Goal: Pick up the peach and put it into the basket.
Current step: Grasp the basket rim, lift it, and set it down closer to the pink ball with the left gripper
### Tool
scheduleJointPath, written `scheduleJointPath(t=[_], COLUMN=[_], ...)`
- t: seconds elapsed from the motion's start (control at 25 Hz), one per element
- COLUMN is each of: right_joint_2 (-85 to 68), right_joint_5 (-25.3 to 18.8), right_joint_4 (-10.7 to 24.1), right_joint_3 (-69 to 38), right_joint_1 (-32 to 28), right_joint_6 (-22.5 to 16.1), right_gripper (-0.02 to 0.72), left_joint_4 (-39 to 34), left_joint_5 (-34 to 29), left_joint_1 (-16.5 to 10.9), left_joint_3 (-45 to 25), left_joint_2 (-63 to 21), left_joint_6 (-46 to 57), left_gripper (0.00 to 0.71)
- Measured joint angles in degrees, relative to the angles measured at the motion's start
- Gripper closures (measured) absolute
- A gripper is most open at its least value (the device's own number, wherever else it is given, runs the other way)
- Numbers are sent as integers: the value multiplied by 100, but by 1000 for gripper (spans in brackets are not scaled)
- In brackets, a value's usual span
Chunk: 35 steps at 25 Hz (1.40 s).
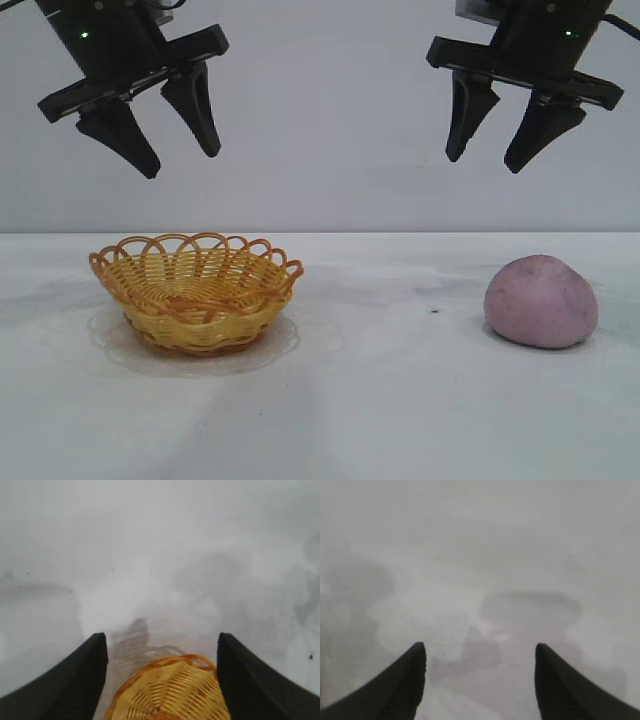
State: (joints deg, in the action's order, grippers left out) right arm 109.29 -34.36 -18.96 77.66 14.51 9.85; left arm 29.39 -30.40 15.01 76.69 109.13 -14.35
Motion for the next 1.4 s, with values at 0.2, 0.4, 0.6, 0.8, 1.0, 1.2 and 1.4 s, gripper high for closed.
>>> scheduleJointPath(t=[0.2, 0.4, 0.6, 0.8, 1.0, 1.2, 1.4], right_joint_2=[0, 0, 0, 0, 0, 0, 0], right_joint_5=[0, 0, 0, -4, -4, -13, -13], right_joint_4=[0, 0, 0, 0, 0, 0, 0], right_joint_3=[0, 0, 0, 0, 0, 0, 0], right_joint_1=[0, 0, 0, 0, 0, 0, 0], right_joint_6=[0, 0, 0, 0, 0, 0, 0], right_gripper=[297, 297, 297, 297, 297, 297, 297], left_joint_4=[-313, -1008, -1527, -1620, -1681, -1681, -1681], left_joint_5=[-200, -1038, -2294, -3504, -3873, -3918, -3947], left_joint_1=[0, 0, 0, 0, 0, 0, 0], left_joint_3=[8, 471, 1431, 2322, 2858, 2980, 2980], left_joint_2=[0, 65, 524, 1118, 1544, 1813, 1977], left_joint_6=[-124, -488, -822, -1465, -1699, -1977, -2125], left_gripper=[261, 261, 261, 261, 261, 261, 261])
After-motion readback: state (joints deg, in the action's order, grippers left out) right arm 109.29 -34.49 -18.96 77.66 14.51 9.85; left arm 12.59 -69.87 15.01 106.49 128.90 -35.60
